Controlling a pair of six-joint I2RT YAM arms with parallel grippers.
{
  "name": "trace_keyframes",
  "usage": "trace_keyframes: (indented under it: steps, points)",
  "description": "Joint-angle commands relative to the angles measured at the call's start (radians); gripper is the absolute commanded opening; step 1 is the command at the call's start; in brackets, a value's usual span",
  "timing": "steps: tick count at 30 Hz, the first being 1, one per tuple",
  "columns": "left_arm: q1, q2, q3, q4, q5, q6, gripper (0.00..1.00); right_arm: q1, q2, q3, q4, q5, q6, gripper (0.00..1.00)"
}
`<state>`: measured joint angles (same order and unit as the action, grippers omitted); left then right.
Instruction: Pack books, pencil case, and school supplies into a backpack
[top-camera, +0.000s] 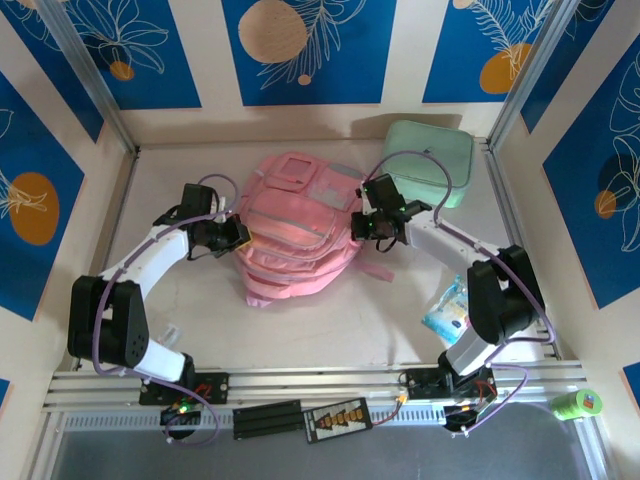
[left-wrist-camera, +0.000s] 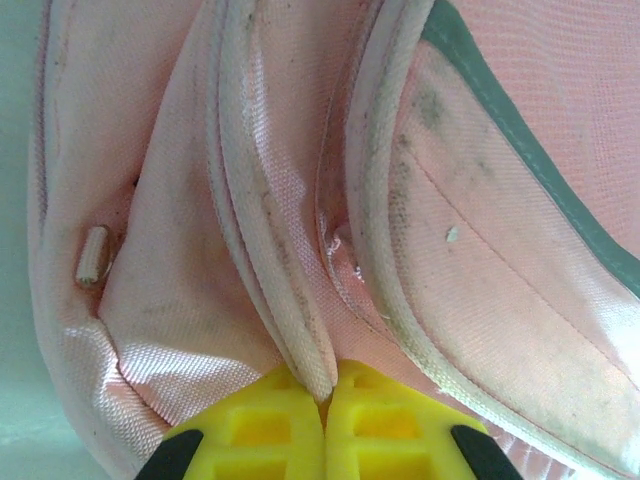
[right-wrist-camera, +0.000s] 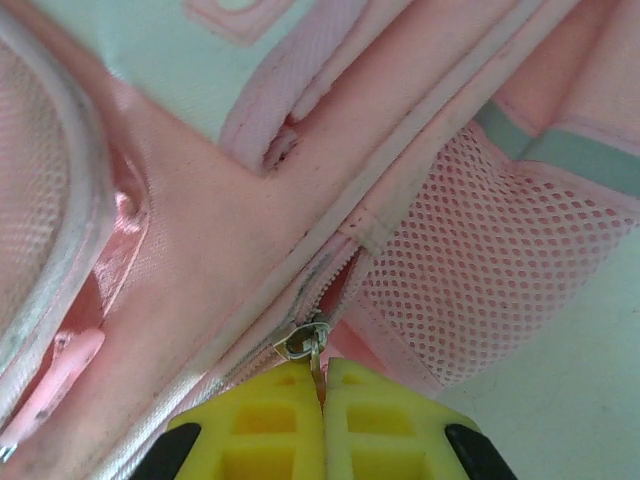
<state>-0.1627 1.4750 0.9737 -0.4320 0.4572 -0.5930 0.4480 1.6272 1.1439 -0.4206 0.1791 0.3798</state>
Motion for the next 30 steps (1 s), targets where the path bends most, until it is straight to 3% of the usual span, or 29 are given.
trace_keyframes:
  steps: [1, 5, 8, 12, 15, 18, 26, 30]
  points:
    - [0.027, -0.001, 0.01, -0.017, 0.052, 0.025, 0.0, -0.06, 0.011, 0.047, -0.068, 0.127, 0.079, 0.0]
    - [0.026, -0.027, -0.003, 0.004, 0.074, -0.005, 0.0, -0.092, 0.019, 0.083, -0.149, 0.19, 0.182, 0.0]
    - [0.025, -0.044, -0.012, 0.003, 0.077, -0.017, 0.0, -0.117, 0.021, 0.1, -0.178, 0.145, 0.197, 0.02]
    - [0.025, -0.06, -0.023, 0.018, 0.103, -0.046, 0.0, -0.105, 0.0, 0.123, -0.205, 0.021, 0.13, 0.29]
    - [0.025, -0.075, -0.06, 0.102, 0.15, -0.102, 0.0, -0.1, -0.06, 0.099, -0.206, -0.044, 0.172, 0.5]
    - [0.025, -0.076, -0.092, 0.167, 0.169, -0.161, 0.0, -0.095, -0.111, 0.047, -0.16, -0.147, 0.231, 0.61]
    - [0.025, -0.077, -0.119, 0.192, 0.15, -0.213, 0.0, 0.0, -0.121, -0.041, 0.061, -0.32, 0.252, 0.74]
    - [0.025, -0.083, -0.126, 0.191, 0.141, -0.224, 0.0, 0.023, -0.05, 0.003, 0.082, -0.312, 0.237, 0.75]
